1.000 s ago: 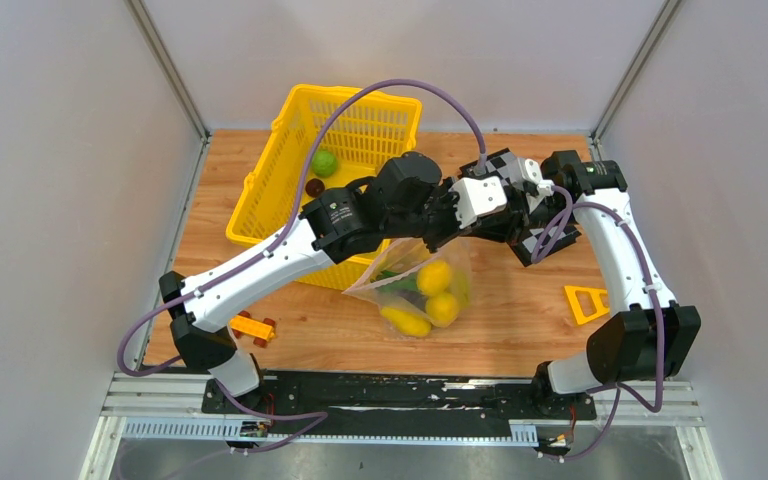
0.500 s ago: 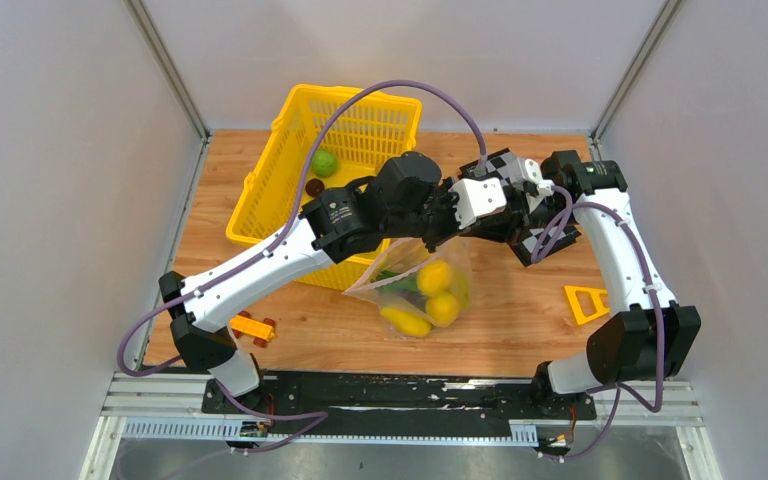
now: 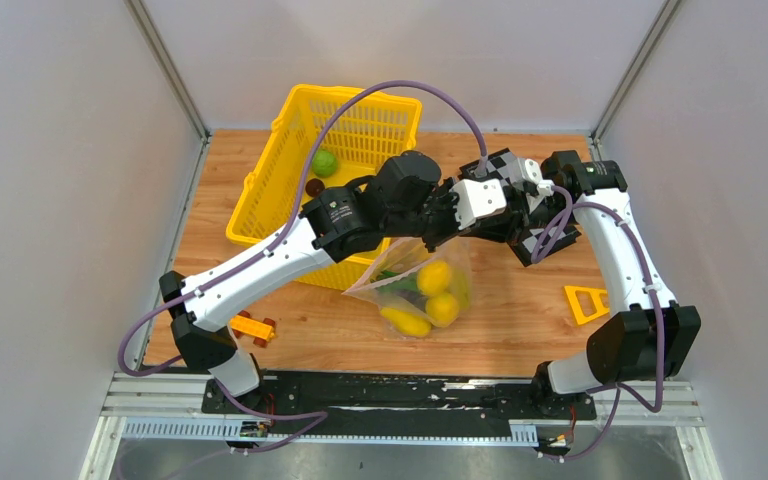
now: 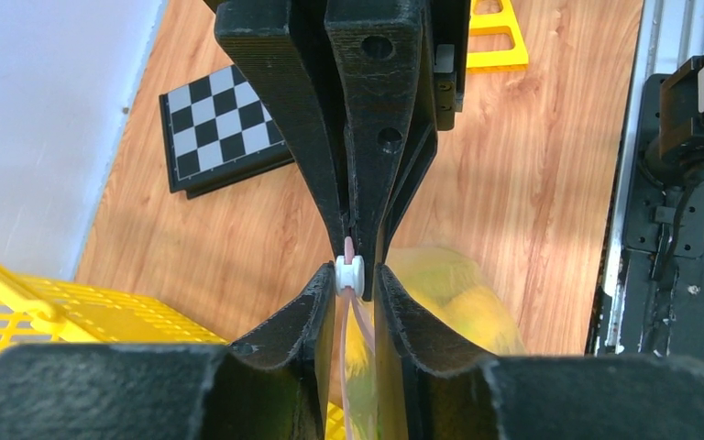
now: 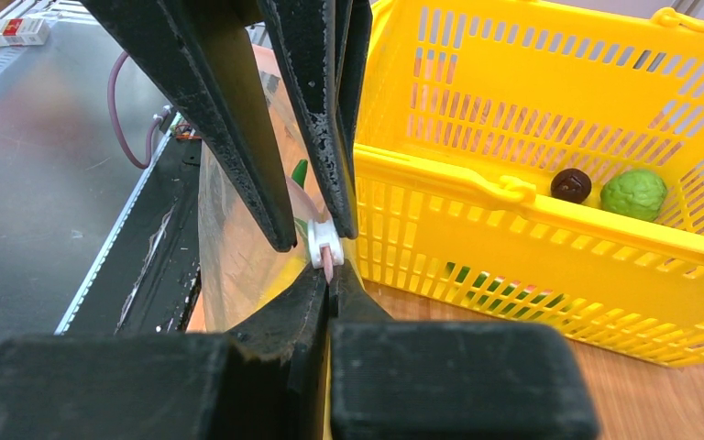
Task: Place the food in the zip-top bag and seal the zipper
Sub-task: Zip the zipper food storage bag at the center of the board.
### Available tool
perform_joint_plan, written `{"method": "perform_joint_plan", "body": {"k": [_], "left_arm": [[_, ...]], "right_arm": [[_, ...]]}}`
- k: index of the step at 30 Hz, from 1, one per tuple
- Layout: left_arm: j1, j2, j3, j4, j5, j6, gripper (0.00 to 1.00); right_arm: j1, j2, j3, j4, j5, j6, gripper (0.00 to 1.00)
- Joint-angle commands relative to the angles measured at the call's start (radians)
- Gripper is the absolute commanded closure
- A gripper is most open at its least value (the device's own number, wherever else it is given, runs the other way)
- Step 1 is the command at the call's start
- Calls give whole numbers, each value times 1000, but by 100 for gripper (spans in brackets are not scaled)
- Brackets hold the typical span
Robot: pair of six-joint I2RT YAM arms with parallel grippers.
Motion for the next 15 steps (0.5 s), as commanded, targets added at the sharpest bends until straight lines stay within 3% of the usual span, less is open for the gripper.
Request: {"method": "perform_joint_plan", "body": {"k": [1,7,15], "left_arm": [[-6,3,12,31,39,15,74],[-5,11,14,5,46,37,100],[-5,-17,-33,-28,24,47,100]], "right_arm": [[4,-31,5,-27,-42,3,100],[3,-33,6,-26,-42,2,100],[-1,-31,13,-25,-37,5,100]]}}
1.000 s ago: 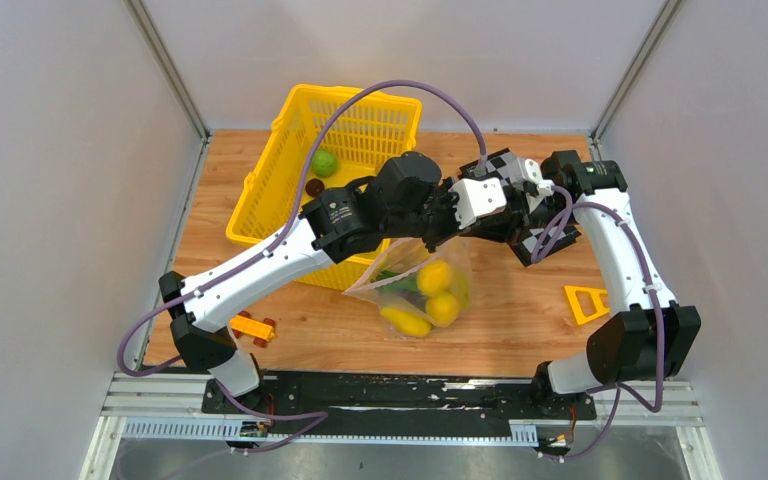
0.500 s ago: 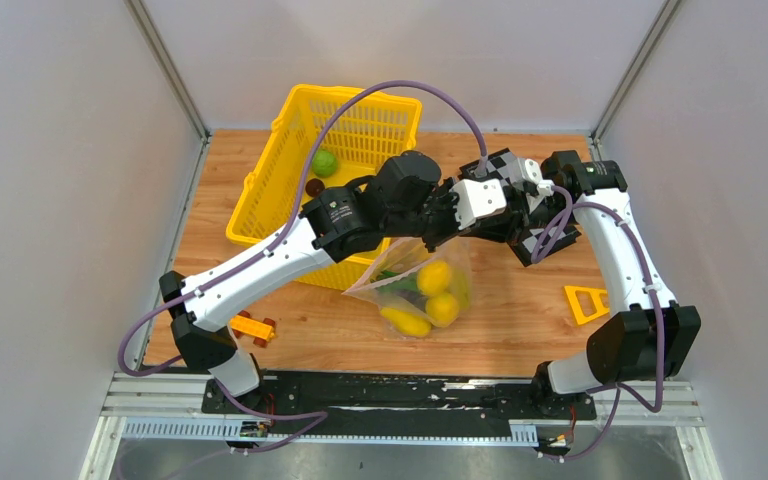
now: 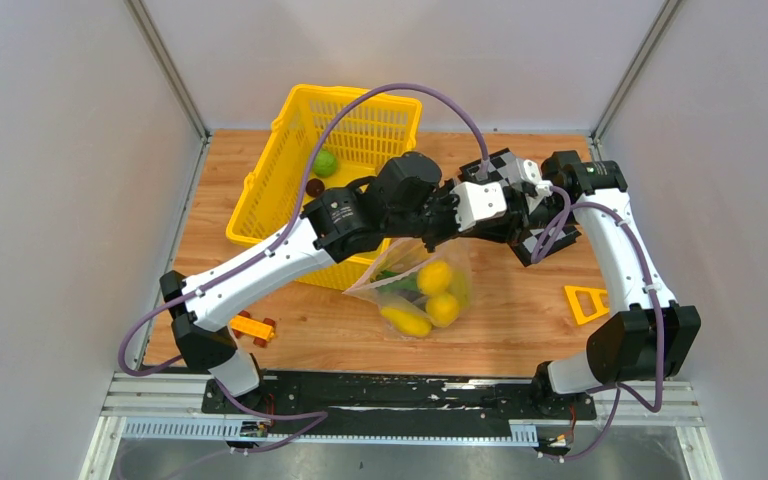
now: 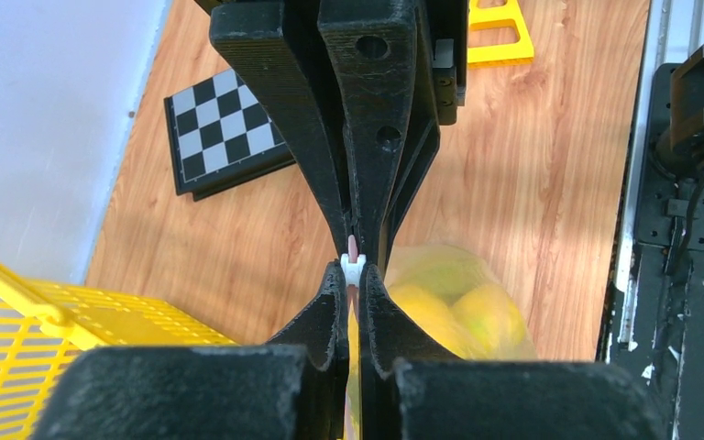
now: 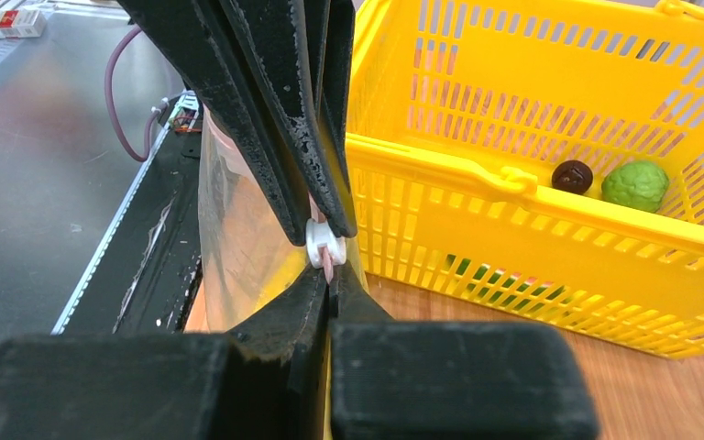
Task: Place the food in the zip-top bag and seal the zipper
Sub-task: Zip the zipper food storage bag at the center of the board.
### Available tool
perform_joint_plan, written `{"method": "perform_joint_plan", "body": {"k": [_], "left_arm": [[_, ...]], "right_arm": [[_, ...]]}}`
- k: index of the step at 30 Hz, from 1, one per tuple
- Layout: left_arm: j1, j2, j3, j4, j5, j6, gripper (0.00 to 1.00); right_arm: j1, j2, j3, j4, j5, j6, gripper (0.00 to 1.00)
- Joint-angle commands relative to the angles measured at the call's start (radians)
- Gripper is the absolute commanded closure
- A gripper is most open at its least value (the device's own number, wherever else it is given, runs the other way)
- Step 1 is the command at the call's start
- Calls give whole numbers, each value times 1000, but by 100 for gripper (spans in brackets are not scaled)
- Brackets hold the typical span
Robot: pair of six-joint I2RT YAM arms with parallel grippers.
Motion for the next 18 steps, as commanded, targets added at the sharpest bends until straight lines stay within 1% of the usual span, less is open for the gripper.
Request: {"method": "perform_joint_plan", "body": {"k": [1,9,18], "left_arm": [[-6,-24,-33,-34,11,17,100],[-6,-98,-122,-34,-30,-1,100],[-4,-144,-164,-56,-67,-17,100]], "right_arm": [[-1,-32,16,-25,-45,9,100],[-12,-36,21,-24,-38,17,100],[-25,-39,26,-22,-35,23,100]]}}
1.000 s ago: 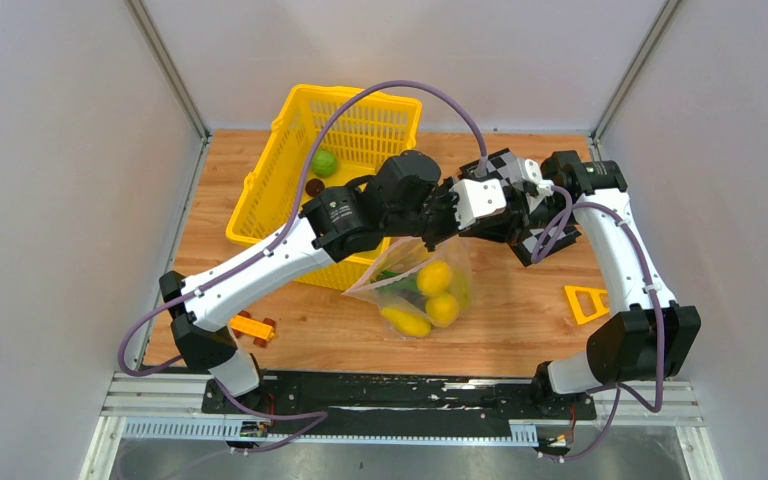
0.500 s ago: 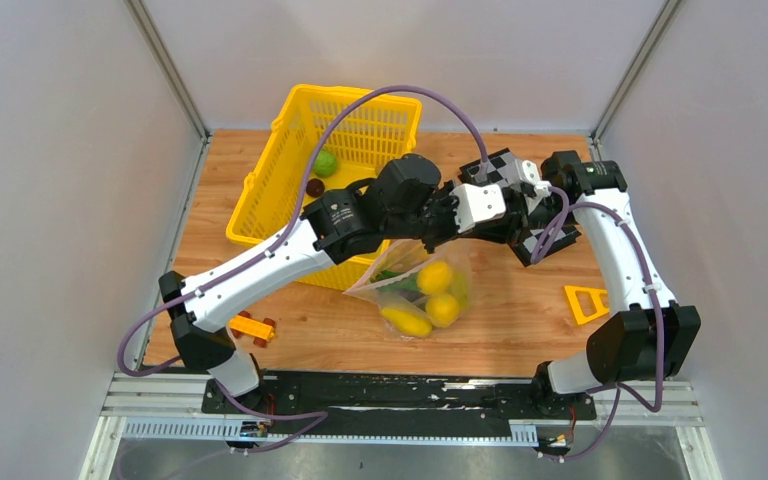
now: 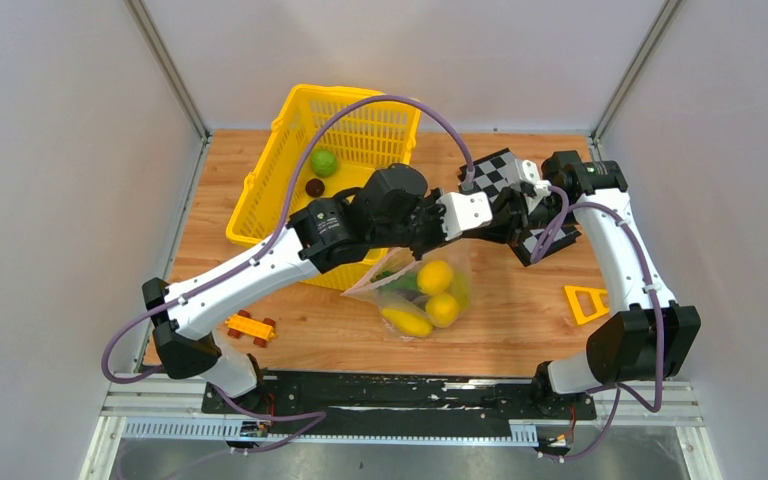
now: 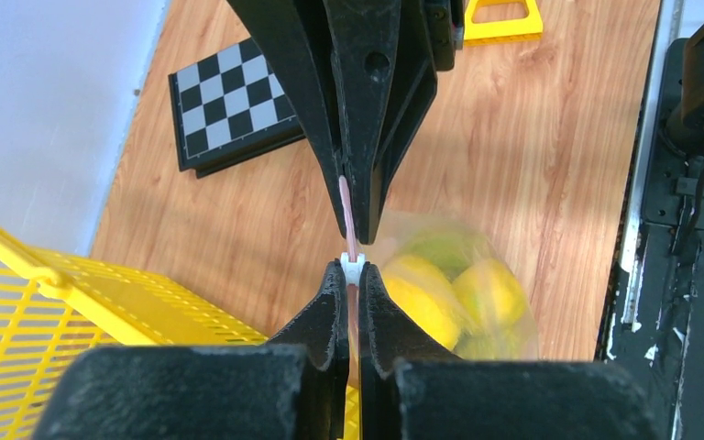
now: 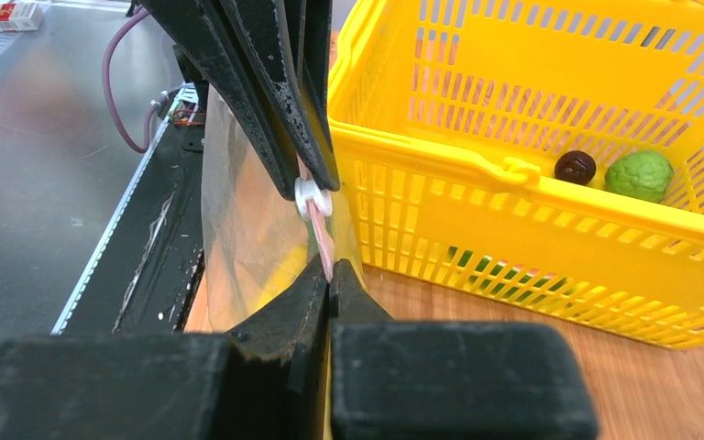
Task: Place the food in the zip-top bag and seal the zipper
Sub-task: Zip the zipper food storage bag at the center of the board.
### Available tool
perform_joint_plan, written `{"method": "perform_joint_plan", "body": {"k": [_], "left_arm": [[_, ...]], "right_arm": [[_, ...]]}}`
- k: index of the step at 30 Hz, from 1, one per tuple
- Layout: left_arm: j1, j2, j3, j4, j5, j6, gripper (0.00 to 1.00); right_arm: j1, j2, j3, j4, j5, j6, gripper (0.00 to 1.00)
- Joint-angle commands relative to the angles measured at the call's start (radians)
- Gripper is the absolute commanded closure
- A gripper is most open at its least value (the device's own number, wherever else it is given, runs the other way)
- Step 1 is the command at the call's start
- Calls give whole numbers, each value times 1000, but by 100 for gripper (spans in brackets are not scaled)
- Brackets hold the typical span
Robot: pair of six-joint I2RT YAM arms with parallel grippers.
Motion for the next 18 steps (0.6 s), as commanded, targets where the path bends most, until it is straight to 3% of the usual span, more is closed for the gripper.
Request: {"method": "perform_joint_plan", "body": {"k": [1,14,16,18], "left_arm": [[-2,-67,-49,-86,-33,-23,100],[-1,-204,-218,-39,-64,-93,100],[-1,-212,-222,-12,-64,-101,100],[-1,-205,-203,8,-65,-103,100]], "right_arm": [[-23,-40,26,-21,-62,14,100],[-31,-37,28,-19,-61,30,100],[-31,-40,30,-19,-56,37,94],[-29,-48,27,-21,-52,38,79]]}}
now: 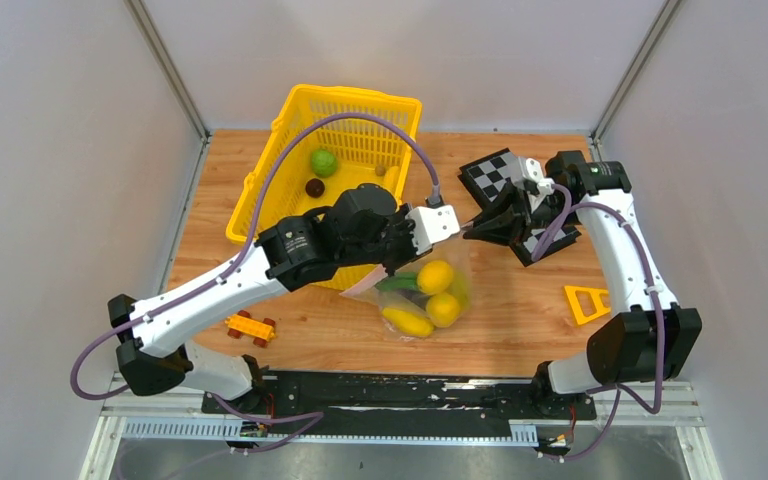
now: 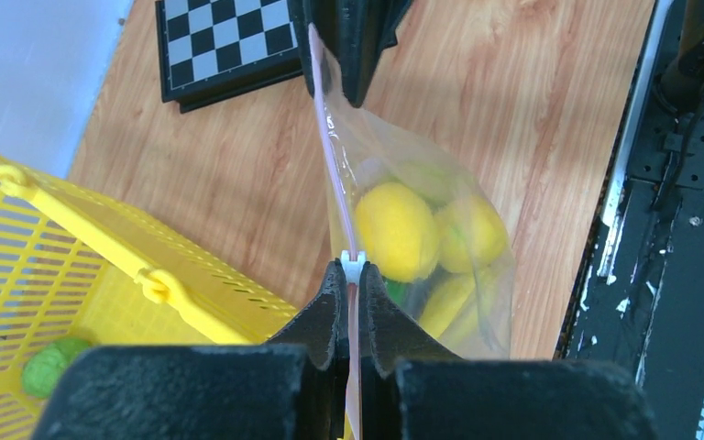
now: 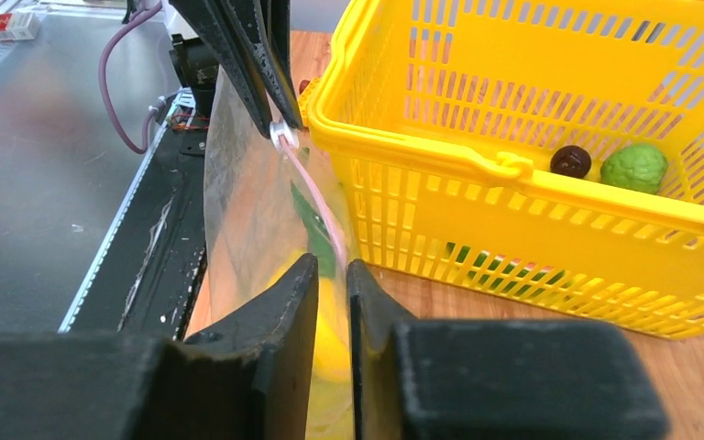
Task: Place the food in the zip-top bag and seal the zipper
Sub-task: Zip the zipper food storage bag at the center of the board.
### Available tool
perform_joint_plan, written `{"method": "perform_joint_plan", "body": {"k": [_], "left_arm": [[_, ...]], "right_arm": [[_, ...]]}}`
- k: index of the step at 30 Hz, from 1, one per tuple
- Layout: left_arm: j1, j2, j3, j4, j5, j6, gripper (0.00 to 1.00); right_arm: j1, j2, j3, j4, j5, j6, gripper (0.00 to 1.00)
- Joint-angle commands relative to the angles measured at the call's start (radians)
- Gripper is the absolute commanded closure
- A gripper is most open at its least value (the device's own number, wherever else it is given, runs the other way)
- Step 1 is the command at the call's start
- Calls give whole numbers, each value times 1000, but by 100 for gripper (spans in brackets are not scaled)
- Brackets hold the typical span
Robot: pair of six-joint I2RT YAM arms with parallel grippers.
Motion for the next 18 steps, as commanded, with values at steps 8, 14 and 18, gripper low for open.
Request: {"method": "perform_joint_plan", "body": {"k": [8,14,18], "left_arm": [[-1,82,149,-5,25,-23,100],[-1,83,147,-4,30,-16,100],[-1,81,145,-11,34,-13,100]], "right_arm": [[62,-92,2,244,67,368,44],[189,-276,-226,889,413,872,39],[207,-250,-168,835,420,875,45]]}}
